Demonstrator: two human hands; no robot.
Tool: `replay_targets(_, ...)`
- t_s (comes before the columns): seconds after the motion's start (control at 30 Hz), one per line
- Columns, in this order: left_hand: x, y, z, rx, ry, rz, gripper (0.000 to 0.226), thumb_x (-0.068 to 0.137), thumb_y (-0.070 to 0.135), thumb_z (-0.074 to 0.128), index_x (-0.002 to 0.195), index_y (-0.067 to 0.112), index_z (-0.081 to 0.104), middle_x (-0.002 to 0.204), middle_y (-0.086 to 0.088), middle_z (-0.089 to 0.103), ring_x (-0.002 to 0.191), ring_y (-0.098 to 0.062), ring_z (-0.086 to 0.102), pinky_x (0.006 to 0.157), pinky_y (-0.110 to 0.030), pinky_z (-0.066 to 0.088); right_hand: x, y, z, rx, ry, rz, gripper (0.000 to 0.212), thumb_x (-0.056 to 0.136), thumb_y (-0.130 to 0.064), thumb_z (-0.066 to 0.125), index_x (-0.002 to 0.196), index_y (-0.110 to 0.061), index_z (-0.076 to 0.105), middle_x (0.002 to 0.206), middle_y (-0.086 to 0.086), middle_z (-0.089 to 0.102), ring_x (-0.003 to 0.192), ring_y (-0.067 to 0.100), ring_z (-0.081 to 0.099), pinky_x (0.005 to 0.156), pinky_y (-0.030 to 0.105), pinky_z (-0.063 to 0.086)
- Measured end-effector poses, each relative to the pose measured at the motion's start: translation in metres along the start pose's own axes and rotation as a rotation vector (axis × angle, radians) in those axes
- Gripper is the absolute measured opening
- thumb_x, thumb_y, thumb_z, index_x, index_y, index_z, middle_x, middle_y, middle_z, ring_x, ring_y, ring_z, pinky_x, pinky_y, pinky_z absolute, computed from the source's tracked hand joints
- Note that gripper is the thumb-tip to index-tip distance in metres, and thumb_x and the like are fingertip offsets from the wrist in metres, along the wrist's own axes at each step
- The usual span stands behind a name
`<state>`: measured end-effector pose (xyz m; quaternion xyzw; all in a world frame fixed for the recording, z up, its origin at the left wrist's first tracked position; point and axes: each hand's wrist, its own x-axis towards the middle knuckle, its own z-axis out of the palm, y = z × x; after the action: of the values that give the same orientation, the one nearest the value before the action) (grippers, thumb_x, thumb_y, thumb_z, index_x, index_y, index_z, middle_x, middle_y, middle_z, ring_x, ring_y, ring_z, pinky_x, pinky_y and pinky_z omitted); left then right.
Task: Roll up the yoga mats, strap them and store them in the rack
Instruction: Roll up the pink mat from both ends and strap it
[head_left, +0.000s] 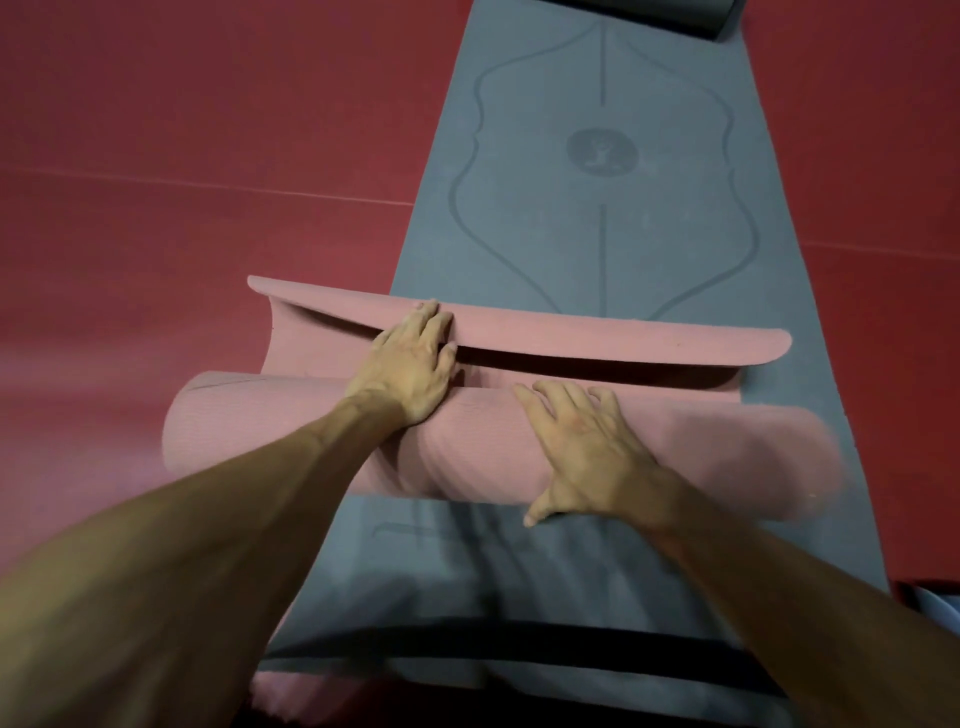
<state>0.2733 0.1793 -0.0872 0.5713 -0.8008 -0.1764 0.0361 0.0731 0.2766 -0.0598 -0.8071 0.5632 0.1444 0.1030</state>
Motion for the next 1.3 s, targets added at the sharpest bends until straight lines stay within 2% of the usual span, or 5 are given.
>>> replay_targets(0.27,-0.050,0.008,0.002,0.092,-0.011,-0.005,0.051,0.102,0.037,0.019,0.149,0.019,0.026,0.160,0.001,0.016,0.146,-0.014,0.015,0.117,-0.034,0.014,0.008,0.004,0.003,0.088,0.049,0.026,0.121,0.048,-0.066,0.074,0.147,-0.025,0.019,0.142,-0.002,0.035,0.130,0.019,0.032,0.104,0.042,0.028)
replay_targets(0.43,-0.093,0.014,0.007,0.219,-0.001,0.020,0.080,0.084,0.048,-0.012,0.152,0.018,0.020,0.159,0.003,0.020,0.146,-0.015,0.013,0.117,-0.032,0.001,0.003,0.000,0.004,0.059,0.078,0.036,0.118,0.048,-0.063,0.074,0.146,-0.024,0.021,0.135,-0.002,0.038,0.126,0.018,0.034,0.099,0.041,0.028)
replay_targets(0.67,-0.108,0.011,0.007,0.191,-0.046,0.035,0.087,0.079,0.055,-0.014,0.153,0.018,0.010,0.160,0.002,0.012,0.148,-0.015,0.002,0.118,-0.032,-0.004,-0.005,-0.007,0.001,0.070,0.080,0.051,0.114,0.048,-0.057,0.077,0.145,-0.025,0.025,0.131,0.000,0.040,0.124,0.019,0.037,0.096,0.041,0.031)
replay_targets(0.93,-0.154,0.015,0.014,0.219,-0.120,0.071,0.090,0.075,0.056,-0.018,0.152,0.022,0.013,0.158,0.004,0.018,0.146,-0.015,0.011,0.118,-0.032,0.000,-0.043,-0.022,0.009,0.182,-0.122,0.010,0.121,0.048,-0.060,0.080,0.147,-0.025,0.022,0.143,-0.001,0.033,0.135,0.020,0.028,0.108,0.048,0.026)
replay_targets(1.3,-0.136,0.018,0.015,0.190,-0.075,0.029,0.091,0.074,0.064,-0.011,0.148,0.025,0.027,0.154,0.010,0.026,0.143,-0.011,0.017,0.116,-0.030,0.006,-0.036,-0.011,0.013,0.244,-0.051,-0.045,0.121,0.046,-0.075,0.075,0.146,-0.025,0.029,0.131,-0.001,0.036,0.124,0.019,0.032,0.107,0.035,0.027)
